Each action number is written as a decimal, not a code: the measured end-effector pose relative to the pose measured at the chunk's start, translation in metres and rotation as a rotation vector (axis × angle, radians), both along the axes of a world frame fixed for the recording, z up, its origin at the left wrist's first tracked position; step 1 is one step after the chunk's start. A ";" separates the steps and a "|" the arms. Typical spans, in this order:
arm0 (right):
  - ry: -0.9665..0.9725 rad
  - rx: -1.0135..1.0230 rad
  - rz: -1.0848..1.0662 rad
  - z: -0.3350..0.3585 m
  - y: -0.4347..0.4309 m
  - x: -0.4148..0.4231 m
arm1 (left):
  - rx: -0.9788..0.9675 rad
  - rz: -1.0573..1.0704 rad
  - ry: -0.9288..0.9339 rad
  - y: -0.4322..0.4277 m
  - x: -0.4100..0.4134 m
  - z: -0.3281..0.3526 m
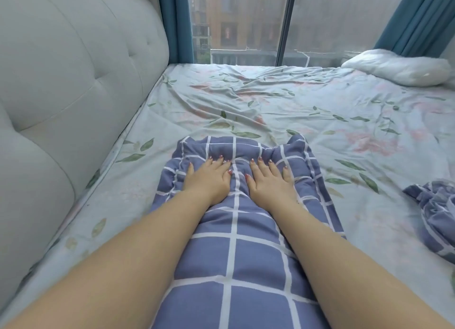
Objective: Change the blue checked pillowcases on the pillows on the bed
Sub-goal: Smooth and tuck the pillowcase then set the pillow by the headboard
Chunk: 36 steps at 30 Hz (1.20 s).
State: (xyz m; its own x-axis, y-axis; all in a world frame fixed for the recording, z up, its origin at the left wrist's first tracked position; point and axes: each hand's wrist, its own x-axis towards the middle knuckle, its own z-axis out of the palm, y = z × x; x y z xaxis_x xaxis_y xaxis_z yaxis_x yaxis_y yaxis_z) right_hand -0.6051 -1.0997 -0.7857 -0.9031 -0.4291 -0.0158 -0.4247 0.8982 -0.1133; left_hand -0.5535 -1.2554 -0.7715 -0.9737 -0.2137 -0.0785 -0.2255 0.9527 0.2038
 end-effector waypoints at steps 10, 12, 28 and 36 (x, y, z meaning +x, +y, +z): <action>-0.047 -0.031 -0.002 0.005 0.018 0.071 | -0.049 0.078 -0.013 0.032 0.065 0.002; -0.046 -0.033 0.001 0.005 0.022 0.083 | -0.049 0.078 -0.020 0.035 0.077 0.004; -0.044 -0.062 0.008 -0.008 0.018 0.078 | -0.064 0.111 0.043 0.034 0.076 -0.012; -0.018 -0.105 -0.001 -0.019 0.004 0.047 | -0.116 0.124 0.075 0.023 0.039 -0.022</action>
